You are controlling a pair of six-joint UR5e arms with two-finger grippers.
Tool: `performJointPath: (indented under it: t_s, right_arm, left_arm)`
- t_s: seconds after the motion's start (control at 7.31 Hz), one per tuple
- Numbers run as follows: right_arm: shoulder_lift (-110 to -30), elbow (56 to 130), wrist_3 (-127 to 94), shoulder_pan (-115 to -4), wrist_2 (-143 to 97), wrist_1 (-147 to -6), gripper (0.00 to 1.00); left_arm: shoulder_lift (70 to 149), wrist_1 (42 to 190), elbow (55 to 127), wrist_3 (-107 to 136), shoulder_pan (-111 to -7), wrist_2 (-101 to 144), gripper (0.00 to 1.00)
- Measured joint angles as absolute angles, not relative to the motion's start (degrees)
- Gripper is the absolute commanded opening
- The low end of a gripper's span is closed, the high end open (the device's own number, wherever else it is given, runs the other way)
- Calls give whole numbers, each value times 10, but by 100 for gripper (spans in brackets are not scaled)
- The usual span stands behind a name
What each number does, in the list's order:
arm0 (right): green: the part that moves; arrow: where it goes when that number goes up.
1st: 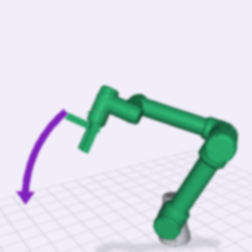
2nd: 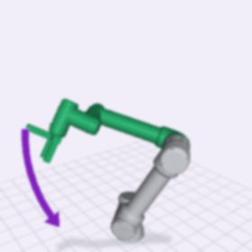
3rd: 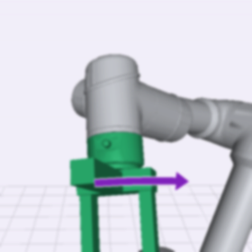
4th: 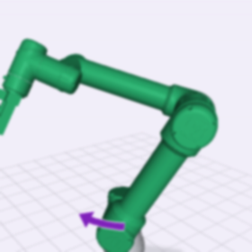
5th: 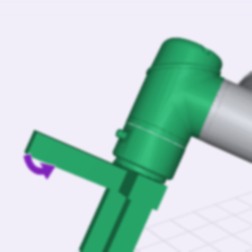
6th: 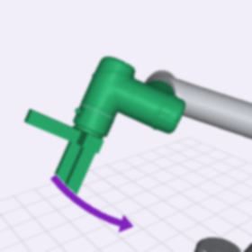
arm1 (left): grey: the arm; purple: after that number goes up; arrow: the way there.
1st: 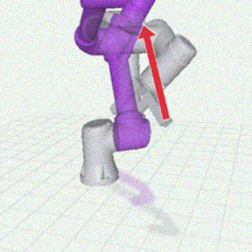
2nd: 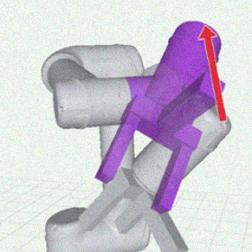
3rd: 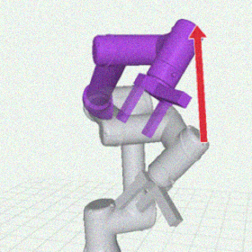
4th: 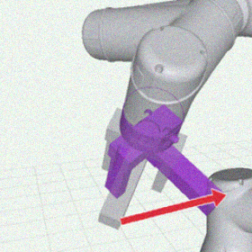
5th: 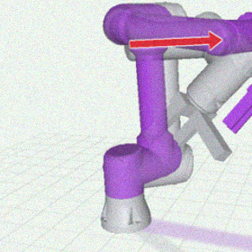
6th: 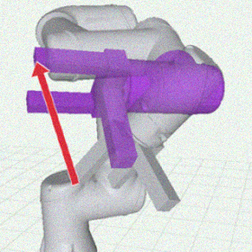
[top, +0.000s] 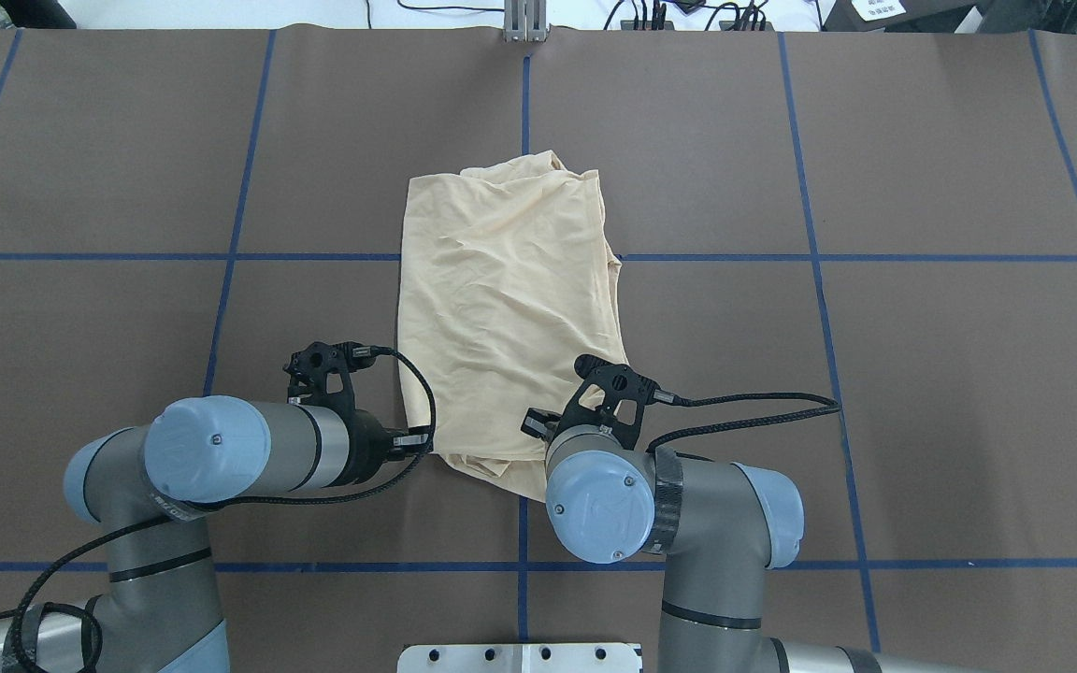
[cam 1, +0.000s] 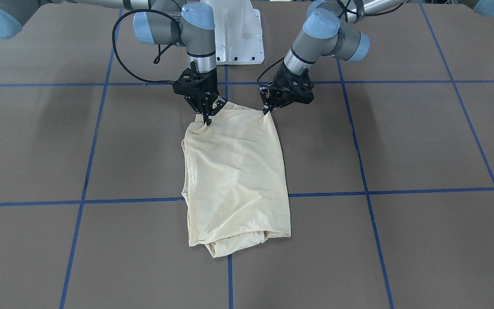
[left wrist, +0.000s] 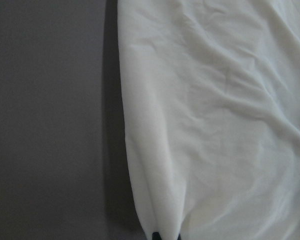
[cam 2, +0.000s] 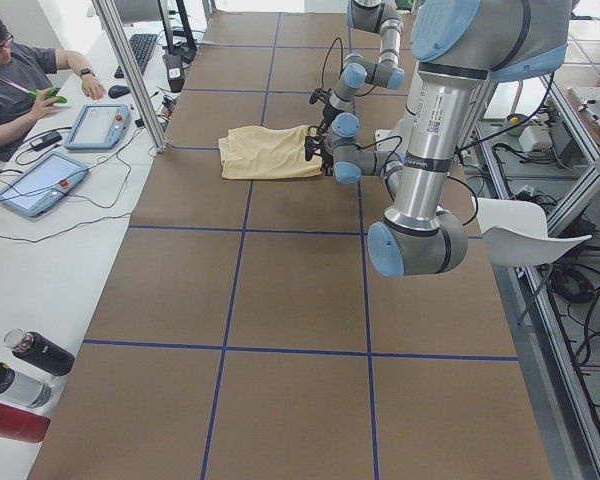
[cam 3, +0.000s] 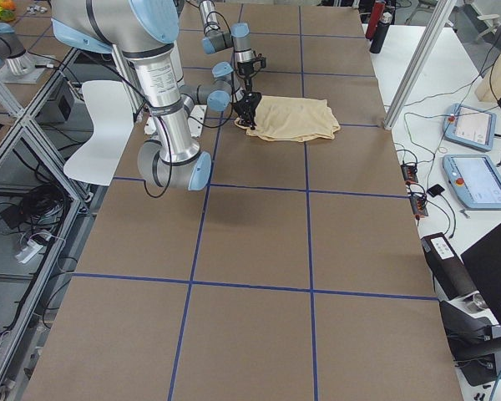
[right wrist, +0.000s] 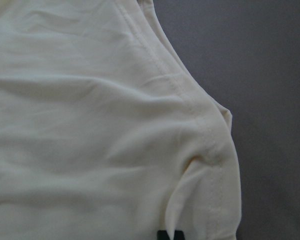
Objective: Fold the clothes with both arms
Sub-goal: 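Pull the shirt toward the robot with both grippers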
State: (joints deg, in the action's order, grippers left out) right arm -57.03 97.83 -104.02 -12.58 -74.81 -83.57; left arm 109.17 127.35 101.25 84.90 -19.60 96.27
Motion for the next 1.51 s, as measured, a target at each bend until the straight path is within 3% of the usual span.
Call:
performJointPath:
  t_s: [0.41, 0.96, 1.51]
  right_arm:
    - [-578, 988, -1035, -127, -741, -837, 0]
    - [-631, 1091, -1028, -100, -738, -849, 0]
    - [-671, 1213, -1031, -16, -694, -917, 0]
  left_arm:
    - [1092, 1274, 1015, 849, -196, 962, 0]
    - [1085, 1271, 1060, 852, -188, 963, 0]
    - [1029, 1231, 1192, 897, -101, 932, 0]
